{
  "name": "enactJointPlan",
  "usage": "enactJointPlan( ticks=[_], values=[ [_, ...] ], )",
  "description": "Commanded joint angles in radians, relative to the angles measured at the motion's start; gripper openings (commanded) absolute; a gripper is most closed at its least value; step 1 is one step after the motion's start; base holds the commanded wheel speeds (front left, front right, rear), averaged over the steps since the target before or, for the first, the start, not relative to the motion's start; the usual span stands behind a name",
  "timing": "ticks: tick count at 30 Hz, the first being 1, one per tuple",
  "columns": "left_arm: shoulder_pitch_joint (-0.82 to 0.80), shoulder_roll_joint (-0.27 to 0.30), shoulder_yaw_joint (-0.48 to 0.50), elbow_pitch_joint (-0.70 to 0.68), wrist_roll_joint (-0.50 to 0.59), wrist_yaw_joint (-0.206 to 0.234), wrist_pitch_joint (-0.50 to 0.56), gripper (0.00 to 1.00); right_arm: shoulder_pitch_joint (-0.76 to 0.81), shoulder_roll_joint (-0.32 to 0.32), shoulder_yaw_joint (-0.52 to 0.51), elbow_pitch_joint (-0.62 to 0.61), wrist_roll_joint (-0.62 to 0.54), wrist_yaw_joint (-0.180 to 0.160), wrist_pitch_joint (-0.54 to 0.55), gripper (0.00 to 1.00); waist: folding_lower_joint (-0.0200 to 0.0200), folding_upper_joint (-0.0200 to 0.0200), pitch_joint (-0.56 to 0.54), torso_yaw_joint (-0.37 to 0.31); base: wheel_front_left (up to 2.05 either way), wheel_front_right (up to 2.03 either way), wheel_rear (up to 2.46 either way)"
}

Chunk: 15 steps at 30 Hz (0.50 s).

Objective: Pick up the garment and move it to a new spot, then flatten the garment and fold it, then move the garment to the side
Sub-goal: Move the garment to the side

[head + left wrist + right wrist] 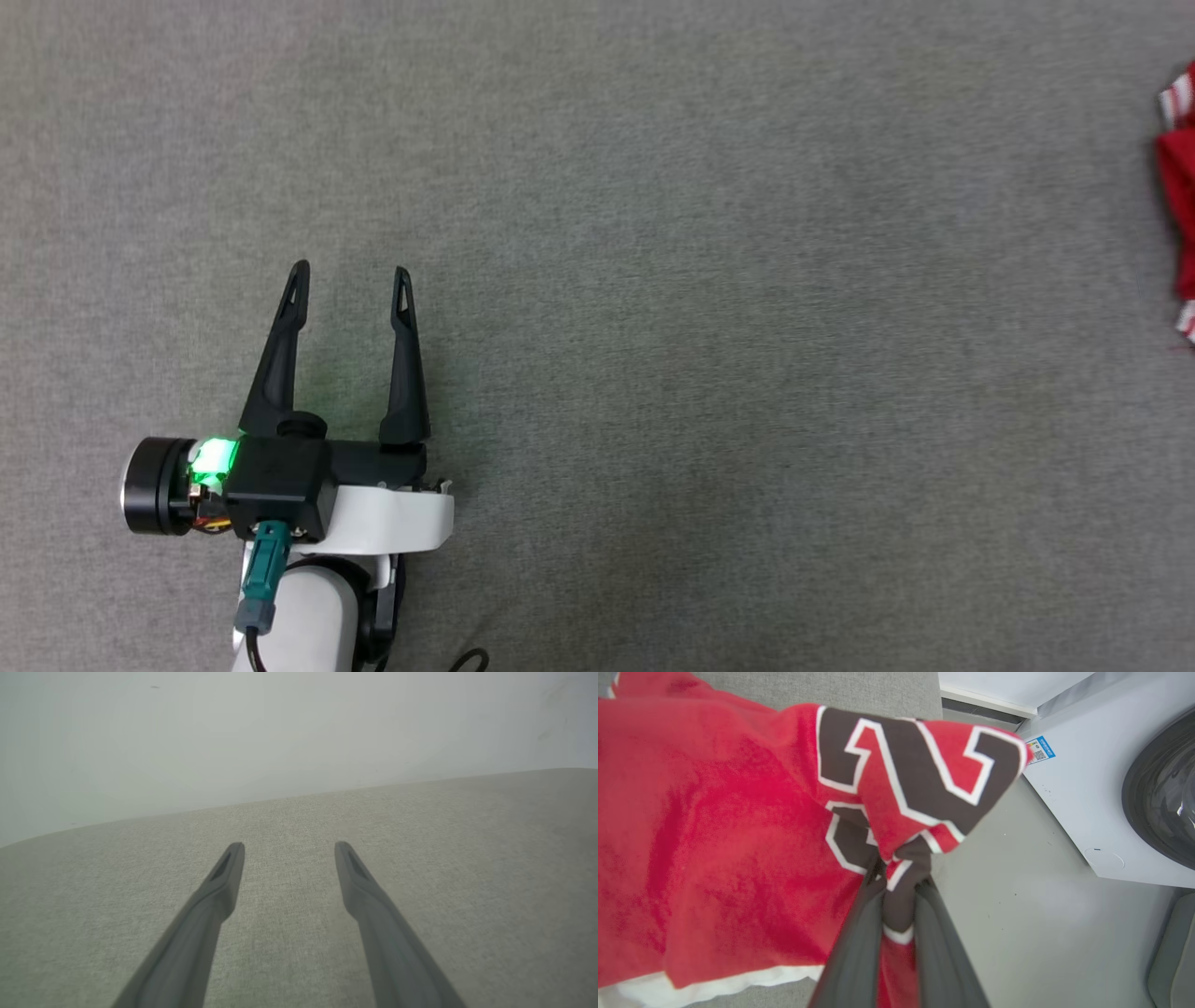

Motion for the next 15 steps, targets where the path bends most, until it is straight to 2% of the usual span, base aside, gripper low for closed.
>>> enactJointPlan(
  ticks=[1, 10, 11, 12, 15],
  values=[
    [-0.016, 0.005, -0.005, -0.005, 0.005, 0.005, -0.002, 1.0, -0.022, 0.001, -0.012, 0.025, -0.013, -0.002, -0.012, 0.0, -0.0001, 0.0, 0.037, 0.024, 0.0, 0.0, 0.0],
    [-0.032, 0.011, -0.013, 0.002, -0.005, 0.021, -0.002, 1.0, -0.068, 0.047, -0.062, 0.165, -0.083, -0.002, -0.058, 0.01, -0.0001, 0.0, 0.038, 0.031, 0.0, 0.0, 0.0],
    [-0.03, 0.011, -0.012, 0.006, -0.008, 0.023, -0.002, 1.0, -0.067, 0.063, -0.069, 0.178, -0.086, -0.002, -0.062, 0.91, -0.0001, 0.0, 0.03, 0.03, 0.0, 0.0, 0.0],
    [-0.025, 0.012, -0.011, 0.008, -0.009, 0.025, -0.002, 1.0, -0.065, 0.077, -0.075, 0.192, -0.089, -0.002, -0.063, 1.0, -0.0001, 0.0, 0.02, 0.029, 0.0, 0.0, 0.0],
    [-0.013, 0.013, -0.009, 0.013, -0.015, 0.03, -0.002, 1.0, -0.071, 0.089, -0.088, 0.209, -0.099, -0.002, -0.088, 1.0, -0.0001, 0.0, -0.007, 0.028, 0.0, 0.0, 0.0]
  ],
)
